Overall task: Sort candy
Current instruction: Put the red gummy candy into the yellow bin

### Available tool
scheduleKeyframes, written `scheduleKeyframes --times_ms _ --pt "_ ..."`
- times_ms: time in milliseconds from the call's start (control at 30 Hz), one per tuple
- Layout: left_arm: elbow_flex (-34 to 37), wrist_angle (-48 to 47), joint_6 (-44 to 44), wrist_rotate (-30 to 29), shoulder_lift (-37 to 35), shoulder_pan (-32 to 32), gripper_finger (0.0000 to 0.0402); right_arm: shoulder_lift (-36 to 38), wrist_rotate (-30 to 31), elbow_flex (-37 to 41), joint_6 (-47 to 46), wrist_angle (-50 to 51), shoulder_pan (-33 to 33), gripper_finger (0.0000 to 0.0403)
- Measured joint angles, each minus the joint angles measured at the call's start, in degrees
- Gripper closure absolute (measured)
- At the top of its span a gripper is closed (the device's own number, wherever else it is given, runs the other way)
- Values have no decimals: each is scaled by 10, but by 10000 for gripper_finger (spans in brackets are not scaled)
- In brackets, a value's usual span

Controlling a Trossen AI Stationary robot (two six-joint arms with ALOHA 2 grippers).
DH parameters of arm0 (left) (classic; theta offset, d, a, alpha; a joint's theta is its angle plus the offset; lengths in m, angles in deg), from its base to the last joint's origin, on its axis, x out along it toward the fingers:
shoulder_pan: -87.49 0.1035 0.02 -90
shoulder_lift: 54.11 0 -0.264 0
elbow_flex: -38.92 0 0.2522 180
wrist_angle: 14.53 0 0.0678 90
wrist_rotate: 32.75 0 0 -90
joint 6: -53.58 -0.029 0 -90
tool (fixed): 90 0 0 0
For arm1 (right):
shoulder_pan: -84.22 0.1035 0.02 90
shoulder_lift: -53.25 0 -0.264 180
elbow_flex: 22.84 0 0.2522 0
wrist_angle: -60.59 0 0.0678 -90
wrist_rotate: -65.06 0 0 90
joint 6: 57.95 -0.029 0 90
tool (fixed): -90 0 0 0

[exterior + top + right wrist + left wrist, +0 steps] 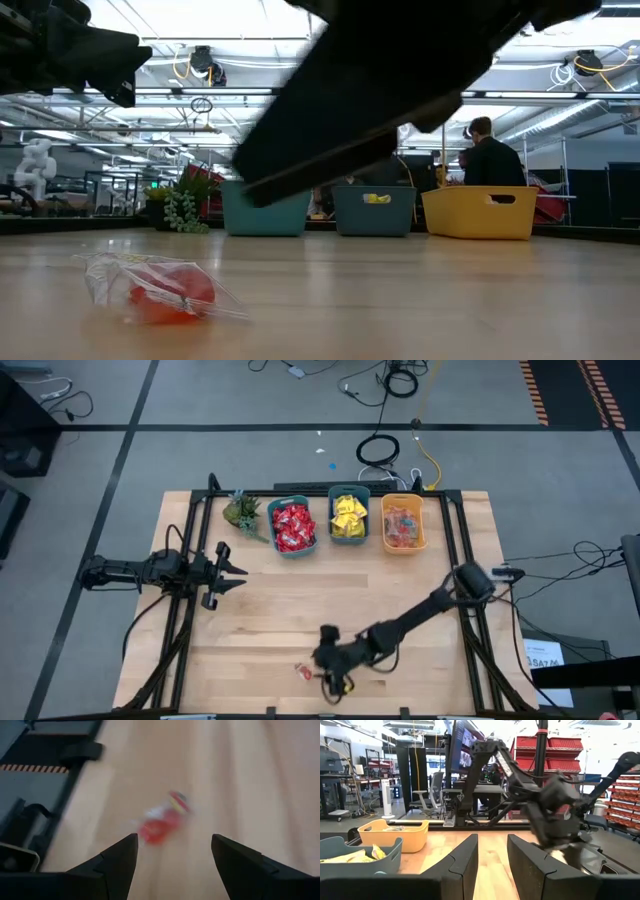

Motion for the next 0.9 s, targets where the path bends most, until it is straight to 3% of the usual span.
scheduleKeyframes --times_ms 200,400,500,667,900 --pt "0 0 0 0 0 0 288 -94 53 -117 35 35 24 158" --pt "0 1 0 0 0 0 288 -152 82 -151 -10 59 25 171" --pt "0 0 0 0 0 0 288 -161 82 -153 -43 99 24 226" --pt "0 0 0 0 0 0 288 -153 63 -151 -44 113 24 374" --pt "0 1 0 0 0 0 288 -89 24 -143 -20 156 -14 375"
